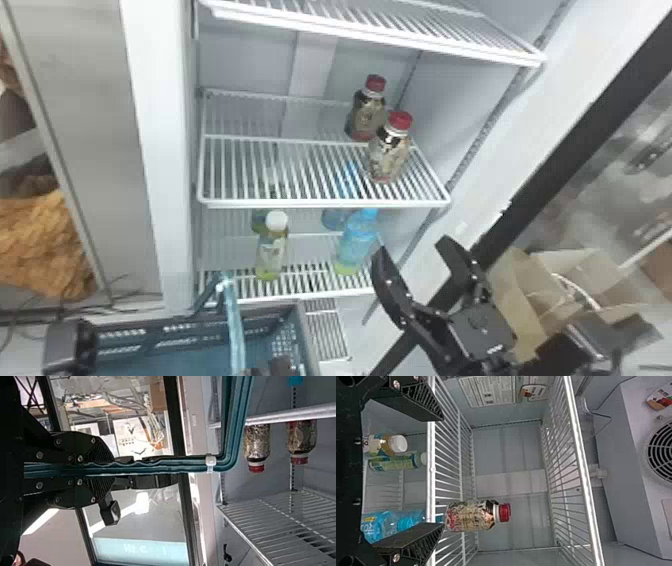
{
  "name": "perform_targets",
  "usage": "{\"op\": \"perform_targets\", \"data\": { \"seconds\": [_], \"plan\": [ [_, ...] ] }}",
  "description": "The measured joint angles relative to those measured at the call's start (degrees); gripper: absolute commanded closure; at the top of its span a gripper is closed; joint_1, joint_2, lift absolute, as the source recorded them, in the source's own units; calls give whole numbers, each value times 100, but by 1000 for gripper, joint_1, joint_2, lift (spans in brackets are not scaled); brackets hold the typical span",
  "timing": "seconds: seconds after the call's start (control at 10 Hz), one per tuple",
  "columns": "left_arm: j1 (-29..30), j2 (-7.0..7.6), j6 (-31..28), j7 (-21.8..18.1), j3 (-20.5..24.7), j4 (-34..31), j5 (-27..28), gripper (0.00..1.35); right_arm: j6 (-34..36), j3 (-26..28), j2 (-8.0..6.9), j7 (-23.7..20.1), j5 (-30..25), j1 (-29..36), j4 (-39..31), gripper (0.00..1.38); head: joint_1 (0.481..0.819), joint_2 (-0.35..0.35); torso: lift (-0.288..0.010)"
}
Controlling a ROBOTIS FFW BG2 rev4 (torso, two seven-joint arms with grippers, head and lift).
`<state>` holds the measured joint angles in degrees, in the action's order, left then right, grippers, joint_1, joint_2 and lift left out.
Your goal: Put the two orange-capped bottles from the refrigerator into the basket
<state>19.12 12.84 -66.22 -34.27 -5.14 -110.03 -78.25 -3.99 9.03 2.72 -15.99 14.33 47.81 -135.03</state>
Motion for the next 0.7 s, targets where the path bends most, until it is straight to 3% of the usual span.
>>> {"op": "perform_targets", "data": {
  "seconds": [0.7],
  "plan": [
    [12, 0, -2, 9, 0, -1, 2, 1210, -191, -11, 0, -1, 23, -31, 103, 116, 695, -350, -40]
  ]
}}
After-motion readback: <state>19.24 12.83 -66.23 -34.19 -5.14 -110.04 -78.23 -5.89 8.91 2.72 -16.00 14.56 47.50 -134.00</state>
